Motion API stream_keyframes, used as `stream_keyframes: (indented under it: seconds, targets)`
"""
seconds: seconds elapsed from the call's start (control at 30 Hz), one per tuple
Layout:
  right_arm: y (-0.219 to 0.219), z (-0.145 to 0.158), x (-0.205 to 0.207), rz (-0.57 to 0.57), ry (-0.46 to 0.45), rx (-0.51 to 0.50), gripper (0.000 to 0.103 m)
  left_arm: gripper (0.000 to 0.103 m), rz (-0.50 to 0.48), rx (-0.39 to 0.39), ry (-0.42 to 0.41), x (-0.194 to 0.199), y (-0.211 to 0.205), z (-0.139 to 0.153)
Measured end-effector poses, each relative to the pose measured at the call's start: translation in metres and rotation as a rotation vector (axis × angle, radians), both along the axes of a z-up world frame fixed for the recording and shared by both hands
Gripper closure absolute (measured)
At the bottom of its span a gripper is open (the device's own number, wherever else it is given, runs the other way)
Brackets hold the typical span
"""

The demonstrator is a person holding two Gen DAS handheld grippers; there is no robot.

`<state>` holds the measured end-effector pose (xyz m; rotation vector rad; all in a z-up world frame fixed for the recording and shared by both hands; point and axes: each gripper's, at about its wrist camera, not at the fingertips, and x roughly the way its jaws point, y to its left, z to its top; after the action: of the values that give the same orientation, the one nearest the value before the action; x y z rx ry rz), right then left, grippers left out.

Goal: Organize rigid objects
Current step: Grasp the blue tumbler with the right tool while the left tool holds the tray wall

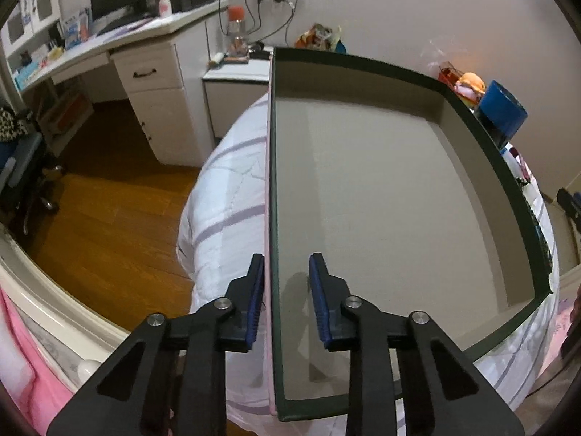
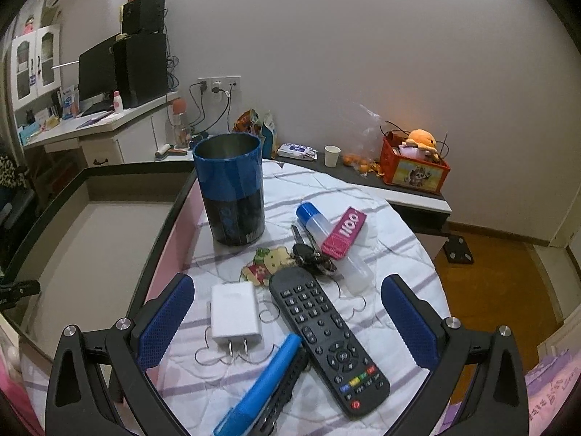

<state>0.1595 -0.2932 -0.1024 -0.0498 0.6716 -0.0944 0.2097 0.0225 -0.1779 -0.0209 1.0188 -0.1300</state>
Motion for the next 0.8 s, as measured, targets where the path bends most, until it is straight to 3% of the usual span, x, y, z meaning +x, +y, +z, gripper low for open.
stream_keyframes:
  seconds: [0.23, 0.33, 0.5, 0.8]
  targets:
    - [-0.004, 0.011, 0.022, 0.027, -0.022, 0.042, 0.000, 0.081, -0.011, -0.024, -0.008, -0.003, 0.009, 0.001]
    - [-0.003, 0.013, 0.035, 0.042, -0.033, 0.053, 0.000, 0.097, 0.026, 0.021, -0.029, -0.008, 0.010, 0.000]
    - [0.001, 0.007, 0.056, 0.068, -0.025, 0.075, 0.000, 0.099, 0.033, 0.081, -0.063, -0.014, 0.003, 0.000]
    - [0.016, 0.006, 0.088, 0.105, -0.017, 0.077, 0.000, 0.098, 0.039, 0.115, -0.084, -0.017, 0.000, -0.002]
